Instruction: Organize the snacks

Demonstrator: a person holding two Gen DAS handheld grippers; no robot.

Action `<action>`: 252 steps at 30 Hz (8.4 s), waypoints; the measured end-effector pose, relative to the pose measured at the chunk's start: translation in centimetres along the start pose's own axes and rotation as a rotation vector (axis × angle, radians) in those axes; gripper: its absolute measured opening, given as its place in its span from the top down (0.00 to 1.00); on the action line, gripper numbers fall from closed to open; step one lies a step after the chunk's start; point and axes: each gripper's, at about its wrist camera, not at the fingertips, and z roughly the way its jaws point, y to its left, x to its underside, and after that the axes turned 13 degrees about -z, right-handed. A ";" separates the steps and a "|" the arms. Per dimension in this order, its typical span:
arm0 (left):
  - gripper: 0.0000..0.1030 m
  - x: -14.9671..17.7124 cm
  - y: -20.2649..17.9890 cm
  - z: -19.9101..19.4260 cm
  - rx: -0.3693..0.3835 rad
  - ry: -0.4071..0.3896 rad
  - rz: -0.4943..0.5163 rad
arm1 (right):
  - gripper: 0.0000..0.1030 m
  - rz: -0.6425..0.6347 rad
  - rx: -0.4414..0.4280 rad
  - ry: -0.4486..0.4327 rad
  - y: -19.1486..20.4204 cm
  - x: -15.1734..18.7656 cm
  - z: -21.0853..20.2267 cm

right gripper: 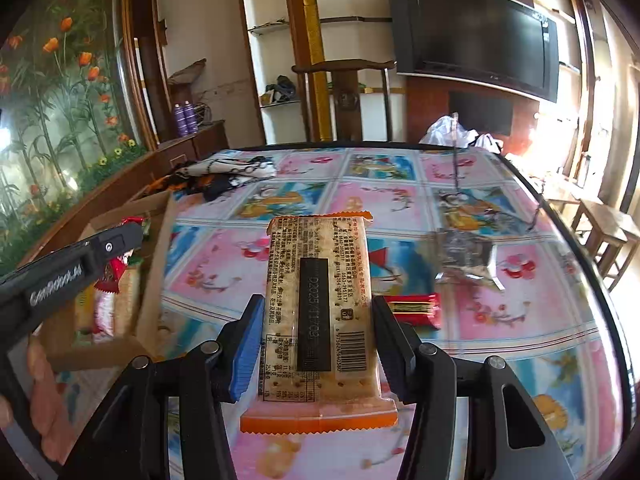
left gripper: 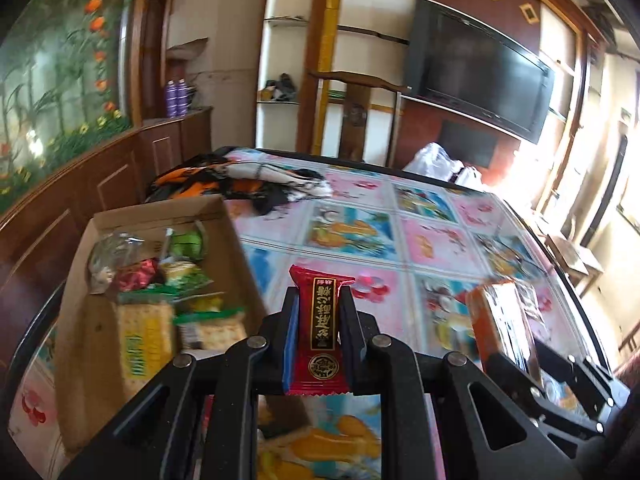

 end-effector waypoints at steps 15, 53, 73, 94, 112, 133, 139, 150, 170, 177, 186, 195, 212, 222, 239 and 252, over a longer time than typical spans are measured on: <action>0.83 -3.9 9.3 0.7 -0.145 -0.021 -0.176 | 0.45 -0.087 -0.138 -0.002 8.7 -2.9 2.4; 0.60 -5.1 15.7 2.0 -0.289 -0.003 -0.268 | 0.43 -0.266 -0.270 -0.033 19.2 -5.2 5.2; 0.36 -2.6 7.6 -0.9 -0.312 -0.264 0.056 | 0.36 0.228 -0.075 -0.005 -2.2 -2.3 3.2; 0.31 -1.4 6.0 -0.2 -0.361 -0.288 0.146 | 0.32 0.277 0.028 -0.014 -5.7 -2.0 1.9; 0.26 -1.1 5.5 -0.3 -0.369 -0.302 0.165 | 0.32 0.208 -0.013 0.014 -3.1 -1.9 2.9; 0.12 -1.6 6.5 -1.0 -0.345 -0.284 0.131 | 0.15 -0.416 -0.211 -0.010 11.0 1.2 0.5; 0.01 -1.9 6.7 -1.6 -0.300 -0.275 0.112 | 0.11 -0.531 -0.233 0.082 11.9 4.6 0.6; 0.00 -2.1 6.2 -1.5 -0.270 -0.211 0.102 | 0.00 -0.519 -0.215 0.182 10.9 5.5 1.9; 0.00 -3.1 8.1 -1.2 -0.216 -0.178 -0.022 | 0.00 -0.423 -0.321 0.236 9.1 5.6 2.7; 0.00 -2.9 7.5 -1.1 -0.210 -0.149 0.015 | 0.00 -0.423 -0.320 0.236 9.1 5.6 2.7; 0.00 -2.6 6.1 -1.4 -0.225 -0.113 0.062 | 0.00 -0.423 -0.321 0.236 9.1 5.6 2.7; 0.00 -0.2 6.2 -3.9 -0.261 -0.175 0.072 | 0.00 -0.423 -0.321 0.236 9.1 5.6 2.7; 0.00 1.4 5.3 -3.6 -0.308 -0.191 0.131 | 0.00 -0.423 -0.321 0.236 9.1 5.6 2.7; 0.00 1.2 5.6 -3.8 -0.297 -0.195 0.111 | 0.00 -0.423 -0.321 0.236 9.1 5.6 2.7; 0.00 0.9 5.8 -3.9 -0.282 -0.196 0.090 | 0.00 -0.423 -0.321 0.236 9.1 5.6 2.7; 0.00 0.7 5.8 -3.8 -0.252 -0.176 0.078 | 0.00 -0.423 -0.321 0.236 9.1 5.6 2.7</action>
